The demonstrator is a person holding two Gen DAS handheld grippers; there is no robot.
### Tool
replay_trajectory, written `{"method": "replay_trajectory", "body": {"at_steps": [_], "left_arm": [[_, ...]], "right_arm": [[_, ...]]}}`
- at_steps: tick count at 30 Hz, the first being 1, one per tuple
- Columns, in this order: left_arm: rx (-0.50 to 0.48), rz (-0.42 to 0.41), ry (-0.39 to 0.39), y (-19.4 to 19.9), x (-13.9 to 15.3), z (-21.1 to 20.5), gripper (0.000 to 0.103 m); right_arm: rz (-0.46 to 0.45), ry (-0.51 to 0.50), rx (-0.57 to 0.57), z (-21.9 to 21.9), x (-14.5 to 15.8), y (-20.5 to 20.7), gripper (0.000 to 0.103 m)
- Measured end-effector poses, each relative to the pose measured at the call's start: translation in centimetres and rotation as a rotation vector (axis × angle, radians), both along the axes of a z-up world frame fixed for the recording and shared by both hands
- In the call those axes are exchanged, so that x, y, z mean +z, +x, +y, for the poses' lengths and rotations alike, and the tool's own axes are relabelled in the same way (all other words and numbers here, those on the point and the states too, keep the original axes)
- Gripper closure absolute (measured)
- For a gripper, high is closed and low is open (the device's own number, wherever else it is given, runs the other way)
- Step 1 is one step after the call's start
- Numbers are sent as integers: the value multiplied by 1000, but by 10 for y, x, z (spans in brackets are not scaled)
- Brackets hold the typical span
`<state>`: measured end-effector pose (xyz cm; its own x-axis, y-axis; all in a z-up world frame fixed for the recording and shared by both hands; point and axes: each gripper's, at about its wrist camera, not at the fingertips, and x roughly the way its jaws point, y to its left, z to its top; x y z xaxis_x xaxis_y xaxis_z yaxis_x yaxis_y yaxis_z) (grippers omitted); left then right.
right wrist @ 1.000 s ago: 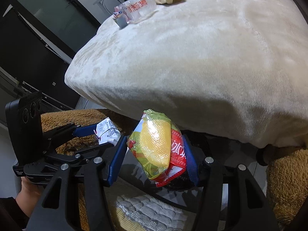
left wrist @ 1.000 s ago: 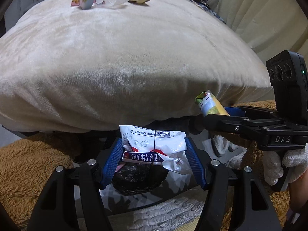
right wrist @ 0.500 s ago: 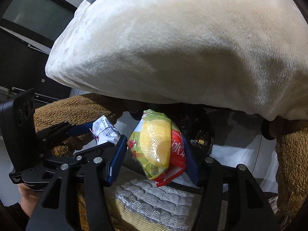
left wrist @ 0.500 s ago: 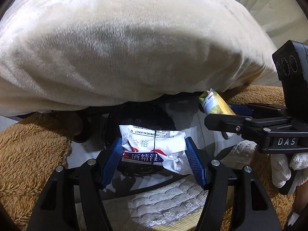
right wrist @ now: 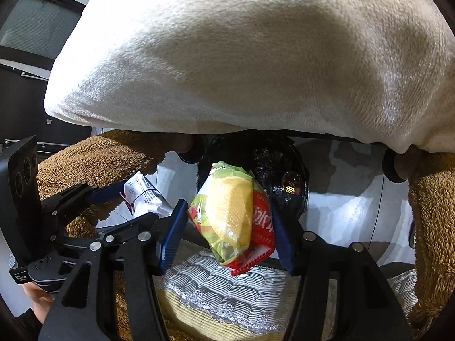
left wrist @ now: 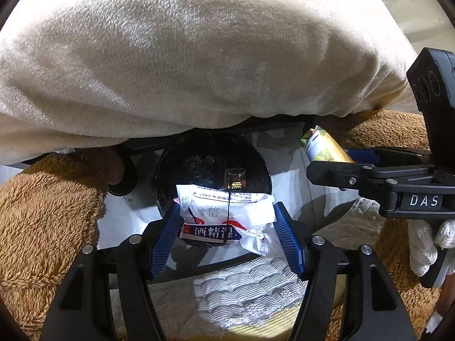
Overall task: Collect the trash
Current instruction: 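Open both tools to drop the wrapper and chip bag into the bin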
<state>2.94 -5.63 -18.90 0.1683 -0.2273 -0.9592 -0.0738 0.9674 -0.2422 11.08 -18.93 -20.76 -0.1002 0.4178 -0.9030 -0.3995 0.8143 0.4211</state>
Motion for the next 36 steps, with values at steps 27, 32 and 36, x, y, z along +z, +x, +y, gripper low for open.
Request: {"method": "replay_trajectory", "body": {"at_steps": [27,32,36], "left_arm": [[76,-54,21,-1,13,20,27],[86,-119,13,-5,26,23,27],[95,-174,-2,-10,38,25,27]], "right_arm": [[-58,-2,-5,-1,13,3,36],[-93,19,-7,-3,22,3,36],[-134,53,-2,-6,33,0,36]]}}
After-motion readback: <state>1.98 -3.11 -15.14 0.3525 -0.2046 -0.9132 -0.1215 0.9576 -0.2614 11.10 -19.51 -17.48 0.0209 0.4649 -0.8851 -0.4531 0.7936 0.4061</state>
